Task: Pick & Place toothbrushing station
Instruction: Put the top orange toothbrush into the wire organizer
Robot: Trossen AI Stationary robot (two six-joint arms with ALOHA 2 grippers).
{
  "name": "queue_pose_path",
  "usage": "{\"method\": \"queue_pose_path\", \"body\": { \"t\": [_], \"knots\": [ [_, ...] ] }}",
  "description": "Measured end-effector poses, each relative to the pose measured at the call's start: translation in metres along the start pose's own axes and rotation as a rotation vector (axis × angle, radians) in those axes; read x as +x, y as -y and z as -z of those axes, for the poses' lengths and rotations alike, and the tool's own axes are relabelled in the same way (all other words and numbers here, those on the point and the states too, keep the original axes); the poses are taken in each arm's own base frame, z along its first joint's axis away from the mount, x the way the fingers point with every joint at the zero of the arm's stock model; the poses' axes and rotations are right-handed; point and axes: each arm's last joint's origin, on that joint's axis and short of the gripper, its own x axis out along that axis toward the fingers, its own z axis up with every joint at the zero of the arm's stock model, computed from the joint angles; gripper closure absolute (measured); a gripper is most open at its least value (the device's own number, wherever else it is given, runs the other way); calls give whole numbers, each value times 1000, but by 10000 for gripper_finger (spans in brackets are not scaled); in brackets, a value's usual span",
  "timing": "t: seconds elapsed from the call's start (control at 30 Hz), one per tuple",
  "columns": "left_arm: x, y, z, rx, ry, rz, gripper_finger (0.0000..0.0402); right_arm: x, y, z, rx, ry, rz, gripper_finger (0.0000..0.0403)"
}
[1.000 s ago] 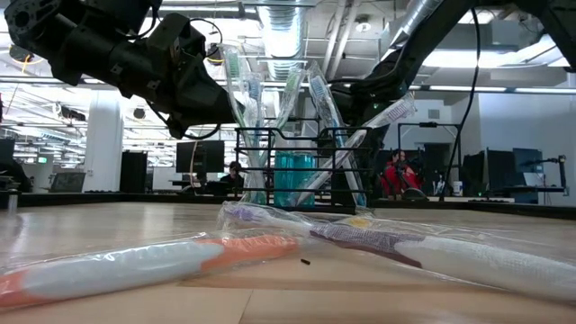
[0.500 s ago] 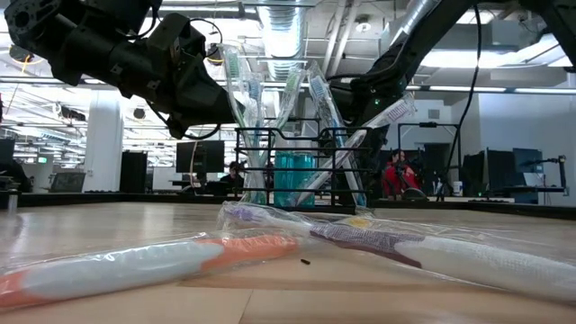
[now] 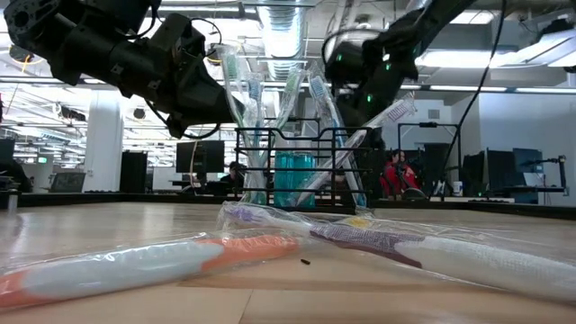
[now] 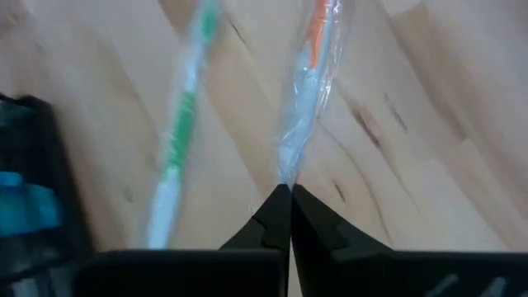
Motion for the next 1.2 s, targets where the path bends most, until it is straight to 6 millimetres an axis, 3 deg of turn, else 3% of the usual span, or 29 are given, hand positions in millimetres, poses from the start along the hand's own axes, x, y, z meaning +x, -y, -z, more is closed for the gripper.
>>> {"method": "queue_pose_path", "body": {
  "t": [0.37,0.73,1.2],
  "knots": [
    [-1,-1,-8,-21,70,-33,320,-37,-15,-7,-37,127,-21,402],
    [-19,-9,-40,-44,238,-85,320,-68,-36,-9,-96,250,-75,403],
    [-33,-23,-64,-91,357,-126,320,-110,-72,-10,-202,472,-197,403]
  ]
}}
